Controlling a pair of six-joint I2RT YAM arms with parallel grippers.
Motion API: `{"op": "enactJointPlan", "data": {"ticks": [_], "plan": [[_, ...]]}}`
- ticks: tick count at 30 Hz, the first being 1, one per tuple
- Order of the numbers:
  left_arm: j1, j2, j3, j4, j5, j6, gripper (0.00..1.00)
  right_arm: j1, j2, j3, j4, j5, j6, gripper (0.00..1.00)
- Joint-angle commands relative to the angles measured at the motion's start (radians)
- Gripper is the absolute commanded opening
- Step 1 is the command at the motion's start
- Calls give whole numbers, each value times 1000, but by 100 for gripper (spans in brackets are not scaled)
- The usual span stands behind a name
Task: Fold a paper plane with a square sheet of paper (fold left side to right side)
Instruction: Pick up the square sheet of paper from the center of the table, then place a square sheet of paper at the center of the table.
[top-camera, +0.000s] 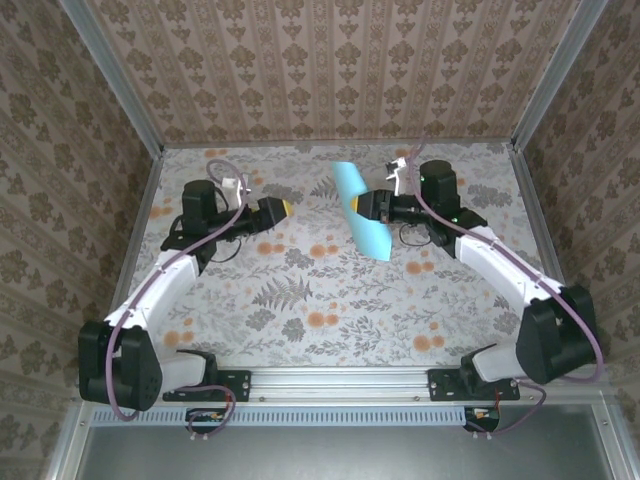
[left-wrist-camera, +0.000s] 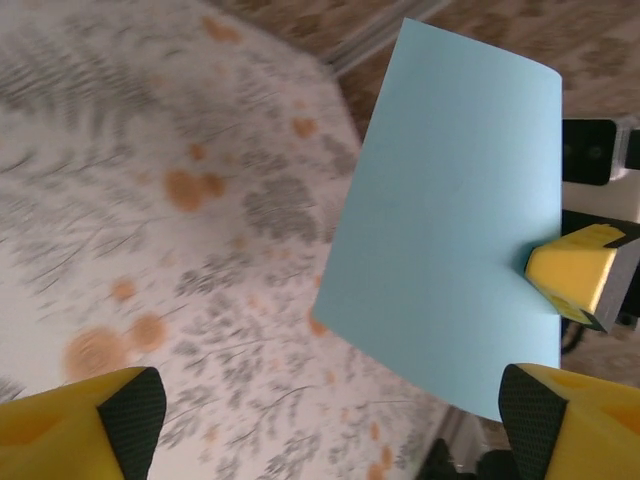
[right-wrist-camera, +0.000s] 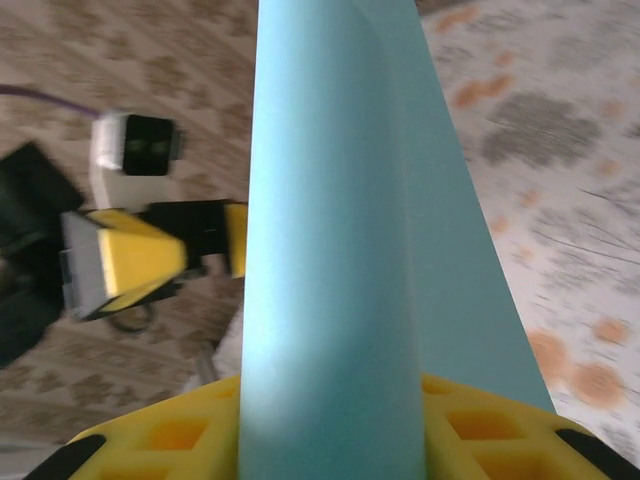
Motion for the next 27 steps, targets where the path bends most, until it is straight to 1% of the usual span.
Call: {"op": "enactJointPlan", "data": {"ticks": [1,5,10,13,16,18,19,22,23,24,26,27], "plan": [[-12,0,66,183,153,-73,91,1,-35,39,160,-183,136,38],[-43,20,110,231,189,-89,92,16,-47,82,244,-228,235,38],[-94,58,157,258,209,-91,94,52,-53,125,261,-238,259,38],[-116,77,171,323,221,-122,95,57,-51,129,265,-233,263,38],[-127,91,180,371,228,-149,92,57,-46,123,264,-226,262,39],[-129,96,182,386,230,-160,84,54,-43,121,231,-217,238,39],[-130,94,181,387,230,-160,76,53,-44,120,206,-207,220,39],[-128,86,176,362,222,-148,42,45,-50,115,118,-171,154,40],[-129,82,177,337,214,-135,31,40,-52,115,84,-156,130,40],[-129,77,175,310,208,-119,24,36,-53,113,64,-146,116,41],[-128,69,167,248,192,-79,12,25,-58,110,-13,-114,66,45],[-129,66,161,221,183,-62,10,19,-63,109,-49,-92,41,47]]}}
